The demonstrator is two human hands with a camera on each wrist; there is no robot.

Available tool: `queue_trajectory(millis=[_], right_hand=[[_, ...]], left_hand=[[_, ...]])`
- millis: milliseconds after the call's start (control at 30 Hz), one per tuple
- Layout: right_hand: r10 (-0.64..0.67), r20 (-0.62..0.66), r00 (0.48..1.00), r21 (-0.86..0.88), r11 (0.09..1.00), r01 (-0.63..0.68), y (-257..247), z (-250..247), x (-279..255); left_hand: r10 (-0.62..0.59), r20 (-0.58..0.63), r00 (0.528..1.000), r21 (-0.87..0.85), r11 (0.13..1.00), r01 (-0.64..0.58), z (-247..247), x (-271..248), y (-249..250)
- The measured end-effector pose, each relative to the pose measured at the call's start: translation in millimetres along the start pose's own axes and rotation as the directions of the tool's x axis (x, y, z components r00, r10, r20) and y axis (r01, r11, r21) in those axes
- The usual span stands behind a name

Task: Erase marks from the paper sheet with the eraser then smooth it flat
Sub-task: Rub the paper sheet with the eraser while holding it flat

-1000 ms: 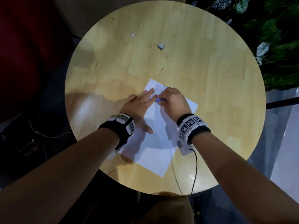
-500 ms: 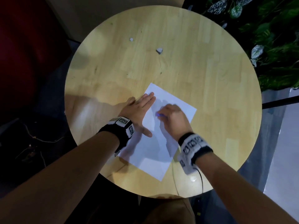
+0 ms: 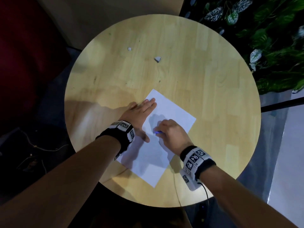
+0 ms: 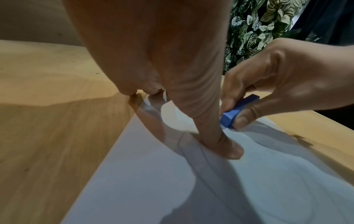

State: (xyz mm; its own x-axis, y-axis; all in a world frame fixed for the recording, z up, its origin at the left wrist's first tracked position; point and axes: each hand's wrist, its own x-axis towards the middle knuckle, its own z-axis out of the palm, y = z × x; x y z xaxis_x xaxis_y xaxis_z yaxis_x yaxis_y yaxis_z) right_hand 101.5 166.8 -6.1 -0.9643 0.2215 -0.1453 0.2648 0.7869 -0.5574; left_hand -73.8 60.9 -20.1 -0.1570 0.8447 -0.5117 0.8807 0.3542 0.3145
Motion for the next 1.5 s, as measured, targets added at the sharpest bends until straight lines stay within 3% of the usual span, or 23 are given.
queue_trajectory(millis=[67,233,300,400,467,600,667,800,867,1033,1100,1233,1400,1500], right_hand=[[0.018,0.004,1.0,0.008,1.0,-0.018,6,-6,11],[0.215,-0.201,0.956,0.054,0.977,-0.209,16,-7,56],[0.198,-0.206,0.958,0.042,0.98,-0.194,6,1,39],[0.098,-0.088,0.991,0.035,0.995,-0.096,-14,6,4],[0.094,-0.046,0.995,0.036,0.995,-0.092,-10,1,13],[0.232,-0.195,0.953,0.039,0.973,-0.229,11,-8,68],[0.249,-0.229,0.941,0.044,0.968,-0.246,8,-4,67],[0.104,-0.12,0.987,0.008,0.995,-0.104,-14,7,13],[0.074,-0.065,0.995,0.015,0.997,-0.073,-11,1,18],[0.235,-0.249,0.94,0.014,0.971,-0.239,9,-2,67],[0.209,-0.242,0.948,0.015,0.977,-0.212,-2,8,46],[0.082,-0.086,0.993,0.019,0.997,-0.081,-19,10,6],[0.247,-0.25,0.936,0.036,0.969,-0.246,8,-3,68],[0.185,-0.209,0.96,0.003,0.982,-0.188,-5,8,40]], left_hand=[[-0.01,-0.008,1.0,-0.001,1.0,0.01,0,0,1],[-0.006,-0.013,1.0,-0.001,1.0,0.006,0,-1,1],[0.011,-0.013,1.0,-0.021,1.0,-0.011,-1,-1,0],[0.026,-0.026,0.999,-0.041,0.999,-0.027,0,-1,-4],[0.032,-0.026,0.999,-0.029,0.999,-0.032,0,-1,-5],[0.028,-0.01,1.0,-0.006,1.0,-0.028,2,2,-6],[0.033,-0.015,0.999,-0.006,0.999,-0.033,3,3,-8],[0.05,-0.043,0.998,-0.032,0.998,-0.052,5,2,-10],[0.046,-0.051,0.998,-0.027,0.999,-0.047,5,2,-11],[0.033,-0.047,0.998,-0.023,0.999,-0.034,7,3,-11],[0.027,-0.072,0.997,-0.049,0.998,-0.031,9,2,-11],[0.022,-0.088,0.996,-0.082,0.996,-0.029,11,0,-11],[0.012,-0.057,0.998,-0.047,0.999,-0.014,9,3,-10],[0.015,-0.068,0.998,-0.069,0.997,-0.02,10,1,-9]])
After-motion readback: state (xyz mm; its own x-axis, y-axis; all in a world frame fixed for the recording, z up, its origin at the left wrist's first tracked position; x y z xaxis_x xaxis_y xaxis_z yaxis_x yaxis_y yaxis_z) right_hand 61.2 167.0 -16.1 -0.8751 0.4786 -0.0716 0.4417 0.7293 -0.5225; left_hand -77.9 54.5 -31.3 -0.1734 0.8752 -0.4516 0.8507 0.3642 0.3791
